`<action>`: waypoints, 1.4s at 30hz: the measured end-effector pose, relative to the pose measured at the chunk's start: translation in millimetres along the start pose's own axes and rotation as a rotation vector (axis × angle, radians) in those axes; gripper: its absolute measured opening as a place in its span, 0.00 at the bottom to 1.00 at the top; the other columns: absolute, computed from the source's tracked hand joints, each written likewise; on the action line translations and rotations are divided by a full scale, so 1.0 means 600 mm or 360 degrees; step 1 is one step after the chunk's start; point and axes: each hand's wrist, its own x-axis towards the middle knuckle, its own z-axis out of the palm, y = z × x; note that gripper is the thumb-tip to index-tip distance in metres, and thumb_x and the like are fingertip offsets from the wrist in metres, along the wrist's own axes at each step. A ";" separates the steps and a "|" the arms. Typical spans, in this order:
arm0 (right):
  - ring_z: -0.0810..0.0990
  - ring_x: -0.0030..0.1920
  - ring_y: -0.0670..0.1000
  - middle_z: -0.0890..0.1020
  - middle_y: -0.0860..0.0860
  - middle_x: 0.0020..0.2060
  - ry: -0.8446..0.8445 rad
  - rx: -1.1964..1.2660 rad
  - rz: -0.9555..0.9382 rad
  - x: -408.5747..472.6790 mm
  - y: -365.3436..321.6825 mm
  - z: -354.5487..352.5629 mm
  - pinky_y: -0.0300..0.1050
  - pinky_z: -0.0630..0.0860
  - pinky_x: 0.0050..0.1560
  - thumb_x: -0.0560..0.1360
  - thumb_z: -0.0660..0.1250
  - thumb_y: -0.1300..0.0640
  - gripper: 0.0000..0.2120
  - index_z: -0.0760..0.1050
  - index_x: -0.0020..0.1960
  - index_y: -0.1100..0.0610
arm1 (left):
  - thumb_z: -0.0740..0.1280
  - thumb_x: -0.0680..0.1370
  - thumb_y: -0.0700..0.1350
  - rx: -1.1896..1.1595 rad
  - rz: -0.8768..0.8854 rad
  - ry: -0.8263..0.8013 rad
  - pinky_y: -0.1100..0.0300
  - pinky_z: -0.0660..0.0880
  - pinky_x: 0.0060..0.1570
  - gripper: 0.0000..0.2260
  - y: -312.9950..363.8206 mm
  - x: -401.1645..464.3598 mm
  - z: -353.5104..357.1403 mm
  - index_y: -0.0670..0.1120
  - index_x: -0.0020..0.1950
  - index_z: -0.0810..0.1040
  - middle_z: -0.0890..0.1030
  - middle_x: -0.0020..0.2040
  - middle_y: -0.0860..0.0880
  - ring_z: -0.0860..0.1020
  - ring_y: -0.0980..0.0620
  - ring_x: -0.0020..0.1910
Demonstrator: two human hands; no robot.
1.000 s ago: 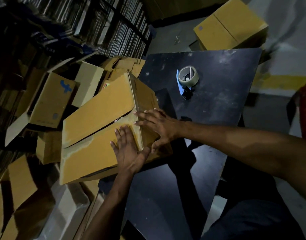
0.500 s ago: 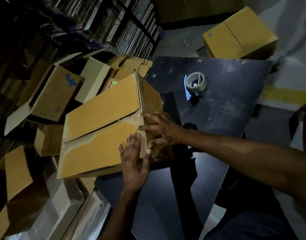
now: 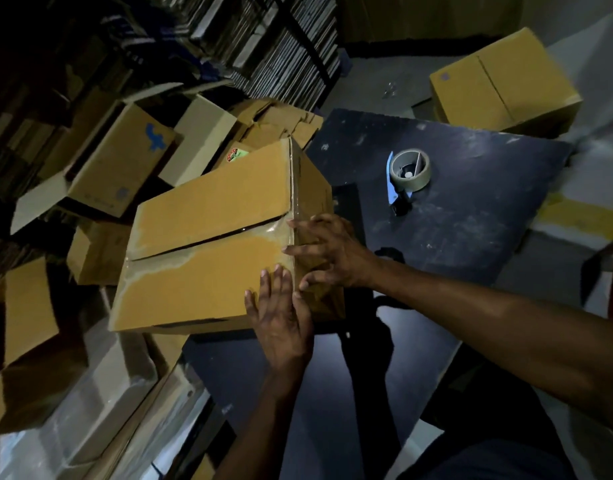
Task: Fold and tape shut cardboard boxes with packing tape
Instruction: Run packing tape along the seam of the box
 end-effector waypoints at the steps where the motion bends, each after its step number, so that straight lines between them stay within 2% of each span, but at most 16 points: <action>1: 0.67 0.77 0.63 0.63 0.45 0.83 0.0005 -0.0006 -0.0010 0.004 0.003 0.001 0.70 0.68 0.67 0.71 0.74 0.27 0.38 0.66 0.77 0.31 | 0.60 0.87 0.48 0.0021 -0.0005 0.0009 0.28 0.59 0.80 0.22 0.000 0.001 0.002 0.43 0.79 0.77 0.74 0.81 0.46 0.66 0.45 0.85; 5: 0.64 0.78 0.61 0.65 0.43 0.82 -0.0088 0.0030 -0.0083 0.020 0.016 -0.024 0.71 0.66 0.69 0.74 0.72 0.28 0.30 0.74 0.74 0.32 | 0.60 0.88 0.50 0.0067 -0.0059 -0.0043 0.30 0.60 0.80 0.22 0.007 -0.001 -0.004 0.43 0.80 0.76 0.73 0.82 0.46 0.65 0.47 0.85; 9: 0.63 0.79 0.62 0.56 0.46 0.86 -0.0114 -0.0102 -0.0131 0.056 0.037 -0.058 0.70 0.64 0.73 0.85 0.60 0.34 0.26 0.63 0.82 0.35 | 0.58 0.89 0.59 0.0040 -0.0223 -0.0026 0.34 0.60 0.82 0.27 0.022 0.013 -0.009 0.43 0.82 0.73 0.71 0.83 0.45 0.63 0.48 0.86; 13: 0.62 0.79 0.61 0.57 0.45 0.85 -0.0261 -0.0267 -0.0179 0.092 0.057 -0.075 0.70 0.66 0.70 0.83 0.67 0.40 0.17 0.77 0.71 0.33 | 0.58 0.89 0.56 0.0171 -0.0239 -0.0026 0.35 0.61 0.81 0.23 0.027 0.025 0.004 0.45 0.79 0.78 0.73 0.82 0.48 0.64 0.48 0.85; 18: 0.66 0.76 0.63 0.67 0.47 0.82 -0.0210 -0.0172 -0.0270 0.097 0.044 -0.054 0.66 0.66 0.67 0.76 0.79 0.48 0.18 0.84 0.64 0.38 | 0.59 0.90 0.50 0.0269 -0.0082 0.0037 0.32 0.63 0.79 0.19 -0.002 0.007 0.006 0.45 0.77 0.80 0.76 0.79 0.49 0.67 0.45 0.84; 20: 0.68 0.74 0.65 0.71 0.50 0.80 -0.0133 -0.0118 -0.0386 0.088 0.025 -0.045 0.61 0.64 0.66 0.74 0.80 0.52 0.18 0.85 0.63 0.42 | 0.61 0.90 0.50 0.0260 0.0012 0.0054 0.30 0.63 0.78 0.19 -0.034 -0.015 -0.003 0.44 0.78 0.79 0.75 0.80 0.49 0.67 0.44 0.84; 22: 0.70 0.72 0.65 0.75 0.52 0.77 -0.0101 -0.0107 -0.0466 0.071 -0.002 -0.032 0.61 0.64 0.65 0.73 0.80 0.54 0.19 0.85 0.63 0.46 | 0.63 0.90 0.50 0.0321 0.0133 0.0058 0.29 0.64 0.78 0.20 -0.071 -0.051 -0.018 0.43 0.80 0.77 0.73 0.82 0.48 0.66 0.41 0.85; 26: 0.74 0.71 0.68 0.78 0.50 0.73 -0.0437 -0.0113 -0.0534 0.029 -0.050 0.000 0.71 0.70 0.63 0.73 0.79 0.55 0.29 0.75 0.71 0.45 | 0.70 0.87 0.50 0.0490 0.0162 0.0005 0.29 0.65 0.78 0.26 -0.111 -0.123 -0.067 0.43 0.83 0.71 0.69 0.85 0.47 0.64 0.39 0.85; 28: 0.74 0.72 0.67 0.78 0.49 0.73 -0.0559 -0.0142 -0.0568 0.026 -0.069 -0.009 0.70 0.71 0.64 0.74 0.78 0.52 0.30 0.74 0.73 0.44 | 0.63 0.90 0.51 0.0441 0.0050 -0.0057 0.31 0.61 0.80 0.23 -0.106 -0.141 -0.093 0.44 0.84 0.70 0.67 0.86 0.48 0.62 0.40 0.86; 30: 0.71 0.73 0.65 0.76 0.49 0.75 -0.0576 -0.0152 -0.0647 0.038 -0.090 -0.030 0.67 0.70 0.68 0.75 0.78 0.45 0.30 0.75 0.75 0.43 | 0.58 0.91 0.54 0.0309 -0.0192 -0.0124 0.34 0.56 0.83 0.24 -0.088 -0.142 -0.120 0.47 0.85 0.69 0.66 0.86 0.50 0.57 0.45 0.88; 32: 0.70 0.74 0.64 0.75 0.49 0.76 -0.0520 -0.0035 -0.0729 0.071 -0.100 -0.058 0.62 0.68 0.71 0.76 0.77 0.37 0.31 0.77 0.75 0.43 | 0.60 0.90 0.55 0.0257 -0.0423 -0.0085 0.40 0.55 0.84 0.23 -0.068 -0.125 -0.135 0.49 0.84 0.72 0.67 0.86 0.51 0.55 0.49 0.88; 34: 0.68 0.75 0.64 0.73 0.49 0.78 -0.0535 -0.0069 -0.0720 0.130 -0.071 -0.084 0.62 0.67 0.71 0.77 0.75 0.36 0.27 0.79 0.73 0.43 | 0.62 0.89 0.55 0.0261 -0.0596 0.0028 0.41 0.58 0.83 0.21 -0.040 -0.093 -0.136 0.49 0.80 0.77 0.69 0.84 0.51 0.57 0.51 0.88; 36: 0.67 0.76 0.64 0.71 0.51 0.79 -0.0614 -0.0256 -0.0487 0.221 -0.002 -0.099 0.63 0.68 0.71 0.79 0.71 0.35 0.24 0.79 0.73 0.41 | 0.61 0.89 0.57 0.0230 -0.0792 0.0135 0.40 0.62 0.82 0.21 -0.003 -0.053 -0.120 0.50 0.78 0.79 0.71 0.84 0.51 0.59 0.52 0.87; 38: 0.68 0.76 0.64 0.68 0.56 0.81 -0.0913 -0.0389 -0.0190 0.309 0.051 -0.113 0.64 0.70 0.70 0.82 0.63 0.31 0.27 0.73 0.77 0.39 | 0.57 0.88 0.62 0.0197 -0.1009 0.0207 0.39 0.62 0.82 0.24 0.041 -0.006 -0.095 0.52 0.79 0.78 0.70 0.84 0.51 0.58 0.52 0.87; 39: 0.71 0.74 0.65 0.70 0.58 0.79 -0.1089 -0.0400 -0.0142 0.339 0.067 -0.114 0.63 0.74 0.68 0.83 0.58 0.30 0.28 0.70 0.79 0.39 | 0.56 0.88 0.64 0.0178 -0.1112 0.0229 0.39 0.60 0.83 0.26 0.063 0.017 -0.080 0.52 0.80 0.77 0.69 0.85 0.51 0.57 0.52 0.88; 42: 0.82 0.58 0.64 0.83 0.61 0.62 -0.1435 -0.0499 -0.0293 0.367 0.063 -0.113 0.58 0.82 0.52 0.86 0.54 0.36 0.27 0.66 0.82 0.44 | 0.51 0.87 0.68 0.0167 -0.1308 0.0193 0.40 0.53 0.85 0.31 0.111 0.074 -0.039 0.53 0.84 0.71 0.63 0.87 0.49 0.50 0.50 0.89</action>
